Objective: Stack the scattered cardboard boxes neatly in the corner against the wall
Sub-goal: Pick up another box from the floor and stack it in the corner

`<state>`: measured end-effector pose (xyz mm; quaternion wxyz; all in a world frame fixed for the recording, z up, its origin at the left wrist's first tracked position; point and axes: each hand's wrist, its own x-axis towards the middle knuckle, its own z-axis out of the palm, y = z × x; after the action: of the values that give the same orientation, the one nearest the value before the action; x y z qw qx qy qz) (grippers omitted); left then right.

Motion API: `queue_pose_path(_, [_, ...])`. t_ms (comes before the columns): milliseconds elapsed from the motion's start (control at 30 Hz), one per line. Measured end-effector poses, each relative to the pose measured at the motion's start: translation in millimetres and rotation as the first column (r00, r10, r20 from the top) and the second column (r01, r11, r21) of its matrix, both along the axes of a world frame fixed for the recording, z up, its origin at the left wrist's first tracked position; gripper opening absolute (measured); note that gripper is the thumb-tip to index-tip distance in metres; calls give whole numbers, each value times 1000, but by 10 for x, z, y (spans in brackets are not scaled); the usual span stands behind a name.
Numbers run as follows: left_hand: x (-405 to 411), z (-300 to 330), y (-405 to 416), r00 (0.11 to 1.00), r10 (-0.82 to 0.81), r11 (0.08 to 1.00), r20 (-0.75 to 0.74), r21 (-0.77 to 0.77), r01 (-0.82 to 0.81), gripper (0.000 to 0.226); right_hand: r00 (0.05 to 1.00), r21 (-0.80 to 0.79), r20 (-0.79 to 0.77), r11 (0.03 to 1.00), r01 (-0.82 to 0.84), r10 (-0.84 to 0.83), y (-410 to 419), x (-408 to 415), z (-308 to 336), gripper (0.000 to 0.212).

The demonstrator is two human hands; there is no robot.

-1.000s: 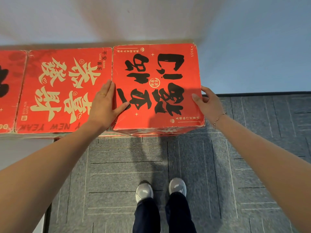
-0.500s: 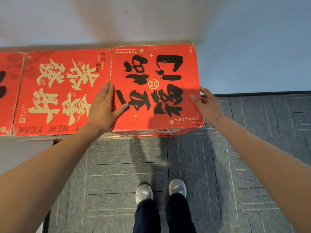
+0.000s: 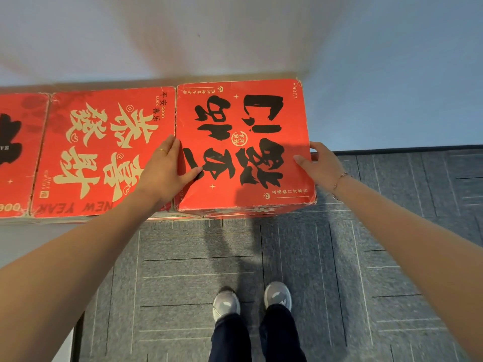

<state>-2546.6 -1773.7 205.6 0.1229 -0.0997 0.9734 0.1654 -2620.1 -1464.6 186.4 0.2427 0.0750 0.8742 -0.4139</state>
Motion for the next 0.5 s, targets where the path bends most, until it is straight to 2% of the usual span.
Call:
queue_pose_path(200, [-10,436,69,997,44,998,56,34,-46,83,992,-3,121,999,38,-37,139,22,340,64])
queue_pose_path(333, [-2,854,140,996,13,999,86,-32,-10,78,990,73,137,997,-26,16,235,34,719,66])
queue_pose_path(500, [31,1443,263,978,10,1000,207,19,-15,80,977,79,178,988,-133,118,383,133,1359,70])
